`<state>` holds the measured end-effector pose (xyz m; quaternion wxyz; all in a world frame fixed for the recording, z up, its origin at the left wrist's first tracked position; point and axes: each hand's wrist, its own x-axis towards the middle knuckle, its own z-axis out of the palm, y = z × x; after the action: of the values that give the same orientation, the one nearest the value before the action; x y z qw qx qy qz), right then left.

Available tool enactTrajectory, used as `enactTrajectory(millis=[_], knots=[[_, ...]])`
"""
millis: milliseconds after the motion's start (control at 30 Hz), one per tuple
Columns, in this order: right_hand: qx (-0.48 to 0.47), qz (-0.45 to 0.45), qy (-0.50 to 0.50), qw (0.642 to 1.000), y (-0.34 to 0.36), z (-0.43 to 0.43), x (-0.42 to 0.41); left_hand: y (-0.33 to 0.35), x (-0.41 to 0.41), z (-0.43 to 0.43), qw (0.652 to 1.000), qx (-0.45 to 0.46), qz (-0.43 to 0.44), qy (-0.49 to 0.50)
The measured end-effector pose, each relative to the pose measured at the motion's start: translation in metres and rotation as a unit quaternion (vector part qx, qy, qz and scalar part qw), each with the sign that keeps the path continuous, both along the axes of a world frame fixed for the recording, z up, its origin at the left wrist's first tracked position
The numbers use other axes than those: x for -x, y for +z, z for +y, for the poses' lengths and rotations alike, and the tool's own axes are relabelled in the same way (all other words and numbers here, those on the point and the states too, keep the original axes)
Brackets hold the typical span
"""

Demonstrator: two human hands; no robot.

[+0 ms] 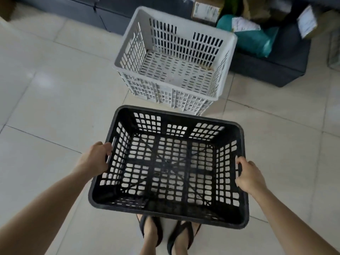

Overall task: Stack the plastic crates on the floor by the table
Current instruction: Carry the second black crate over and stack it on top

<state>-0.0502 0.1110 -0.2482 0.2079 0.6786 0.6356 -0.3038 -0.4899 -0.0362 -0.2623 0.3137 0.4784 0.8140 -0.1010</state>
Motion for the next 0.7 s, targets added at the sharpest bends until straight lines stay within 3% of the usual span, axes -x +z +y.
enactTrajectory(millis=[300,567,700], knots=[[0.013,-0.009,-0.081,0.997,0.135,0.009,-0.094,0.147,-0.077,0.081,0.998,-0.034,0.001,-0.044],[-0.053,0.012,-0.15,0.987,0.261,0.03,-0.198,0.29,-0.177,0.175,0.992,-0.076,-0.02,-0.094],[-0.078,-0.001,-0.165,0.983,0.327,0.059,-0.256,0.372,-0.242,0.222,0.984,-0.092,0.015,-0.155]])
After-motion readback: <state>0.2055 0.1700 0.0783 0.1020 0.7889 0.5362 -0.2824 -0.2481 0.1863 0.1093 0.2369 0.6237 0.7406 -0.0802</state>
